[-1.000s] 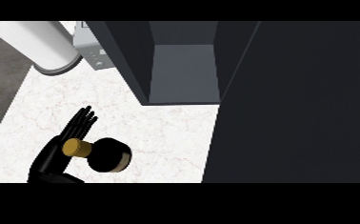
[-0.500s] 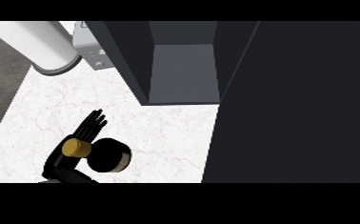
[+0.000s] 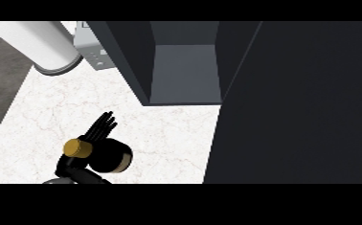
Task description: Pick up the wine, place it into the cabinet and close the cabinet
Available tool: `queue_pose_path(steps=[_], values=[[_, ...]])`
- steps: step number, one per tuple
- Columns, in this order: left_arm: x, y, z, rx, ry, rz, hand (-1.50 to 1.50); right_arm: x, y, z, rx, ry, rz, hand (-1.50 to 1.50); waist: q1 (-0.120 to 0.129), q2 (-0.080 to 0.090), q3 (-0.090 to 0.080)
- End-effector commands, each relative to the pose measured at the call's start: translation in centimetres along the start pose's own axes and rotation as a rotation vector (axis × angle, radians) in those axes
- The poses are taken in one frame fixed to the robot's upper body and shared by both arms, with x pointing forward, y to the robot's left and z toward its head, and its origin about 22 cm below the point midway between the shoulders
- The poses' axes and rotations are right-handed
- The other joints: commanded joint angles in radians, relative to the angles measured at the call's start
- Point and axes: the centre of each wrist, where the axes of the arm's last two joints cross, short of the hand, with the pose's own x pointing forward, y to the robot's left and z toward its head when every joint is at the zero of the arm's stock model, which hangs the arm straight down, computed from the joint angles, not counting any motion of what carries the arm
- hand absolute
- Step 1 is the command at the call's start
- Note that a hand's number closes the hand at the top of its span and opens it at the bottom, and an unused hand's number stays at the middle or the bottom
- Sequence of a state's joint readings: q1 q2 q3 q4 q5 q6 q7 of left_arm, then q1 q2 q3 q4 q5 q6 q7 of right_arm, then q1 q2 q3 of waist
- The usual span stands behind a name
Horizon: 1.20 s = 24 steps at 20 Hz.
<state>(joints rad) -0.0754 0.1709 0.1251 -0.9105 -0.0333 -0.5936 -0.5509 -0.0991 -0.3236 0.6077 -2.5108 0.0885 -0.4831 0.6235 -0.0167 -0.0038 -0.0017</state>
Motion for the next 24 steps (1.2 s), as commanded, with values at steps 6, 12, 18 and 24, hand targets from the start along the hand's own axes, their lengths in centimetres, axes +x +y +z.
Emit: queue_pose_path(steps=[6, 12, 18, 24], values=[[-0.7, 0.1, -0.9, -0.019, -0.101, 0.107, 1.50, 3.4, -1.0, 2.8, -0.013, -0.121, -0.001, -1.50, -0.004, 0.001, 0.000], [-0.3, -0.5, -0.5, -0.031, -0.122, 0.055, 1.50, 2.6, -1.0, 3.0, -0.023, -0.096, 0.012, -1.50, 0.007, 0.000, 0.002], [-0.1, -0.9, -0.4, -0.023, -0.191, -0.004, 1.50, 2.9, -0.8, 3.5, -0.016, -0.087, -0.001, -1.50, 0.008, -0.001, 0.001], [-0.8, -2.7, -0.6, 0.151, -0.227, -0.023, 1.50, 2.1, -0.5, 3.0, -0.032, -0.102, -0.003, -1.50, 0.011, -0.001, 0.001]])
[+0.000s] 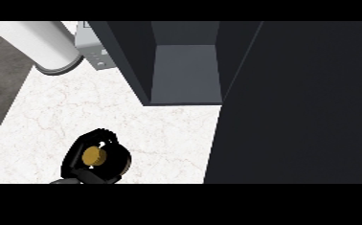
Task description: Pick up the wine, place it into the cabinet and close the cabinet
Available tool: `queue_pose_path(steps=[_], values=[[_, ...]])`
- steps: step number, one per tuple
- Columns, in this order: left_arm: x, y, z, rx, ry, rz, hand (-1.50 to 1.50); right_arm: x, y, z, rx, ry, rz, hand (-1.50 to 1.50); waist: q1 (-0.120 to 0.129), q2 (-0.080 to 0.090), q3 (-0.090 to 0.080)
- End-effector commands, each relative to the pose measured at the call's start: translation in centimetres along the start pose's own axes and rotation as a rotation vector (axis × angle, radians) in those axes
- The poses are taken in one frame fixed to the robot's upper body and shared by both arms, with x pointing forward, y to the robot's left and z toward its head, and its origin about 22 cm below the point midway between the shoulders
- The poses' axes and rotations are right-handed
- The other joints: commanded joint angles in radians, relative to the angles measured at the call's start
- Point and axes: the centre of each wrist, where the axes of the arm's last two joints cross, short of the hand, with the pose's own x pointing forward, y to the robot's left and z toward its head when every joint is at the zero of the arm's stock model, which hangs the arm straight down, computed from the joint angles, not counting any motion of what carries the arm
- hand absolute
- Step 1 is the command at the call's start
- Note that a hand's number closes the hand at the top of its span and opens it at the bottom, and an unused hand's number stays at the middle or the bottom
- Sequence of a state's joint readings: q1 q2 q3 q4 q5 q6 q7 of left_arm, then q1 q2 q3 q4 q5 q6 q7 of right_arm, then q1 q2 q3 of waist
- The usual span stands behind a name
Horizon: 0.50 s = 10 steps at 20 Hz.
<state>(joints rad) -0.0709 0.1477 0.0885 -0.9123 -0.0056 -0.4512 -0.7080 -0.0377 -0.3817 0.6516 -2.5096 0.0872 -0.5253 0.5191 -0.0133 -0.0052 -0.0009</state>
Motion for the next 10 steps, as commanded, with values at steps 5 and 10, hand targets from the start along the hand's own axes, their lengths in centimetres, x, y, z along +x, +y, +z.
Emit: queue_pose_path(steps=[5, 10], values=[[-0.1, -1.5, 0.2, 0.142, -0.083, 0.047, 1.50, 2.5, -1.4, 1.8, -0.017, -0.077, 0.003, -1.50, 0.010, 0.003, 0.001], [1.3, -4.3, -0.9, 0.093, -0.107, 0.071, 1.50, 3.8, -1.2, 3.4, -0.018, -0.074, -0.004, -1.50, 0.005, -0.002, 0.001]])
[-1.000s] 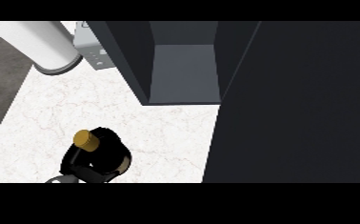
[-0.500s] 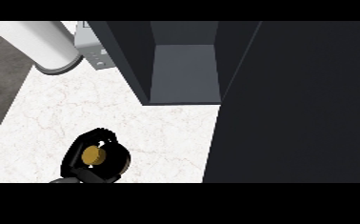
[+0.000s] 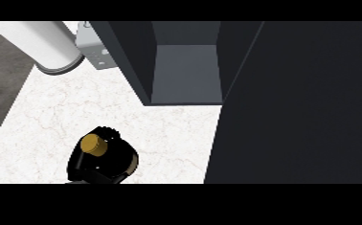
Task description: Pick up the wine, place it into the cabinet and close the cabinet
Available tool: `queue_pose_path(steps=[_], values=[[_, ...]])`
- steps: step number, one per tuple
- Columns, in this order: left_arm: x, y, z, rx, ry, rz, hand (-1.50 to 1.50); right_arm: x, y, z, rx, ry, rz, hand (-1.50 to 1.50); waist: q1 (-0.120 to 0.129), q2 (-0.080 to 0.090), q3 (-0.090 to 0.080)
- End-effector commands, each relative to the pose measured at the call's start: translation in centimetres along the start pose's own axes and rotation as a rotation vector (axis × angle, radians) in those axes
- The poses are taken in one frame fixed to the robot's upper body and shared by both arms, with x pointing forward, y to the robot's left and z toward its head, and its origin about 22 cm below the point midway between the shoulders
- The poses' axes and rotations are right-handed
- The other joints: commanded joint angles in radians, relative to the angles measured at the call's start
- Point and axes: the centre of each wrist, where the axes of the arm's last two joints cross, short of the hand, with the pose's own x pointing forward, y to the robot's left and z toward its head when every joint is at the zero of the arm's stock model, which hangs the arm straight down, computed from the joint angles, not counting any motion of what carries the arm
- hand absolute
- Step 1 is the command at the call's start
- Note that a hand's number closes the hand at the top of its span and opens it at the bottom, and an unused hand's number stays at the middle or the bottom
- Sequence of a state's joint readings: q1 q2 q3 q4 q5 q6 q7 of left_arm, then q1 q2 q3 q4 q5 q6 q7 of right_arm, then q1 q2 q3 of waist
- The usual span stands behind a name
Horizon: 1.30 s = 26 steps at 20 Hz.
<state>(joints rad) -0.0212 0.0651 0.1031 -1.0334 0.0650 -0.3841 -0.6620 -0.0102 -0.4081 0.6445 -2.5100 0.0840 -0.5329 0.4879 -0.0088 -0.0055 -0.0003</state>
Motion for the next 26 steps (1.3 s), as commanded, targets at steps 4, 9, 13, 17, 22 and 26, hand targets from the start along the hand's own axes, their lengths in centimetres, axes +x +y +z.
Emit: queue_pose_path(steps=[4, 9, 13, 17, 22, 26], values=[[1.1, -3.6, -1.1, -0.023, -0.035, 0.032, 1.50, 4.2, -0.9, 3.0, -0.009, -0.078, -0.032, -1.50, 0.000, 0.000, 0.000], [3.1, -6.6, -1.5, -0.069, -0.017, 0.048, 1.50, 4.6, -0.9, 3.3, 0.003, -0.083, -0.049, -1.50, -0.002, -0.003, -0.001], [5.1, -9.1, -3.1, -0.089, -0.027, 0.061, 1.50, 4.6, -1.2, 3.7, -0.011, -0.072, -0.036, -1.50, -0.011, -0.003, 0.000], [5.8, -11.2, -2.8, -0.092, -0.045, 0.018, 1.50, 4.4, -2.2, 2.5, -0.002, -0.083, -0.005, -1.50, 0.003, 0.003, 0.000], [6.1, -12.5, -5.1, -0.016, -0.098, -0.051, 1.50, 4.4, -2.0, 3.1, 0.005, -0.075, -0.008, -1.50, -0.006, 0.003, 0.000], [6.2, -12.4, -6.0, 0.037, -0.089, -0.106, 1.50, 3.6, -1.5, 3.7, -0.025, -0.072, -0.028, -1.50, -0.012, 0.002, 0.000]])
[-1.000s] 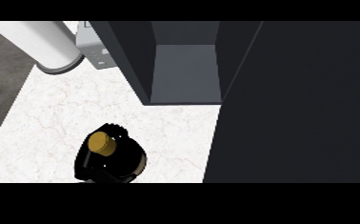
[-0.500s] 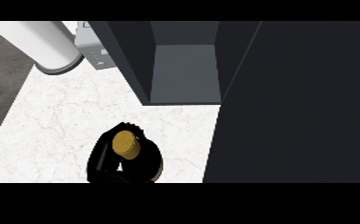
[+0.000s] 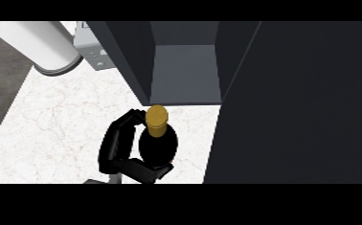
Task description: Pick up the wine, place it into the cabinet and close the cabinet
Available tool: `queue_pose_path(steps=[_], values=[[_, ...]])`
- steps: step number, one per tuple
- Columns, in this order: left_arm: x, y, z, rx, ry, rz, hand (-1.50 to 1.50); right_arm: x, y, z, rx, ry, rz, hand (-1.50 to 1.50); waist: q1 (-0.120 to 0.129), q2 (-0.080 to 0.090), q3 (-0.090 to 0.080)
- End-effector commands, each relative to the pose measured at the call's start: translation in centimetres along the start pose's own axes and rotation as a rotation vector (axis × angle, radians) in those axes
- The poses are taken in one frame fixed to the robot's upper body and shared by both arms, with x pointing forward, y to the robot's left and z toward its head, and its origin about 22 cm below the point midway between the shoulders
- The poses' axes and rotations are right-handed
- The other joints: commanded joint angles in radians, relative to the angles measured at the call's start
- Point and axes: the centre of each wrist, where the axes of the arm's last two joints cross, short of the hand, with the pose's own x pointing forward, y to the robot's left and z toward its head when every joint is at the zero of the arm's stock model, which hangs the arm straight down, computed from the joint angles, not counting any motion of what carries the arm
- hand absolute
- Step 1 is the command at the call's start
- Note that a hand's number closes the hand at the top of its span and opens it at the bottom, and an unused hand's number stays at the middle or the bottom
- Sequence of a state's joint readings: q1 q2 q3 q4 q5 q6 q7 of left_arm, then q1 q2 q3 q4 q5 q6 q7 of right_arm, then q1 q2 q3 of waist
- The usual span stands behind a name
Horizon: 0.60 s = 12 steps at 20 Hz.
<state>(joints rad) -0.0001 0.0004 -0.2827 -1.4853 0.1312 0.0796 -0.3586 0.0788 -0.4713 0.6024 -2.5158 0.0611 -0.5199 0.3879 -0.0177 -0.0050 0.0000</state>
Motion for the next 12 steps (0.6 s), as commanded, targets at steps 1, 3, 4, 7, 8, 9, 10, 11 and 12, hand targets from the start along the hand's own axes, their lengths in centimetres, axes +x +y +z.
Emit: queue_pose_path(steps=[1, 3, 4, 7, 8, 9, 10, 11, 12], values=[[0.7, -0.4, -2.0, 0.035, -0.018, -0.056, 1.50, 4.5, -0.5, 3.3, 0.019, -0.069, -0.088, -1.50, -0.006, -0.001, 0.000], [-0.4, -0.6, -3.6, 0.042, -0.019, -0.078, 1.50, 4.4, -1.0, 3.0, 0.035, -0.047, -0.074, -1.50, -0.007, 0.003, 0.000], [0.3, -1.3, -3.5, 0.035, 0.000, -0.085, 1.50, 3.8, -1.0, 2.6, 0.022, -0.071, -0.070, -1.50, 0.000, 0.003, 0.001], [-0.3, -0.9, -5.4, 0.035, -0.011, -0.123, 1.50, 4.3, -1.1, 3.2, 0.015, -0.074, -0.075, -1.50, -0.010, 0.003, 0.000], [-0.8, -1.1, -4.7, 0.025, -0.012, -0.124, 1.50, 4.8, -1.3, 3.2, 0.024, -0.063, -0.070, -1.50, -0.006, 0.003, 0.000], [-1.0, -1.3, -5.7, 0.026, 0.002, -0.120, 1.50, 4.2, -0.9, 3.0, 0.026, -0.053, -0.074, -1.50, -0.007, 0.004, -0.001], [0.0, -1.5, -7.9, 0.021, -0.003, -0.126, 1.50, 3.9, -0.8, 2.8, 0.019, -0.067, -0.076, -1.50, -0.010, 0.004, -0.001], [-1.5, -1.1, -6.5, 0.024, 0.004, -0.138, 1.50, 3.6, -0.5, 3.6, 0.001, -0.054, -0.069, -1.50, -0.012, 0.002, -0.001], [-1.1, -0.8, -6.4, 0.021, 0.007, -0.127, 1.50, 3.9, -1.1, 2.7, 0.024, -0.061, -0.064, -1.50, 0.003, 0.004, 0.000]])
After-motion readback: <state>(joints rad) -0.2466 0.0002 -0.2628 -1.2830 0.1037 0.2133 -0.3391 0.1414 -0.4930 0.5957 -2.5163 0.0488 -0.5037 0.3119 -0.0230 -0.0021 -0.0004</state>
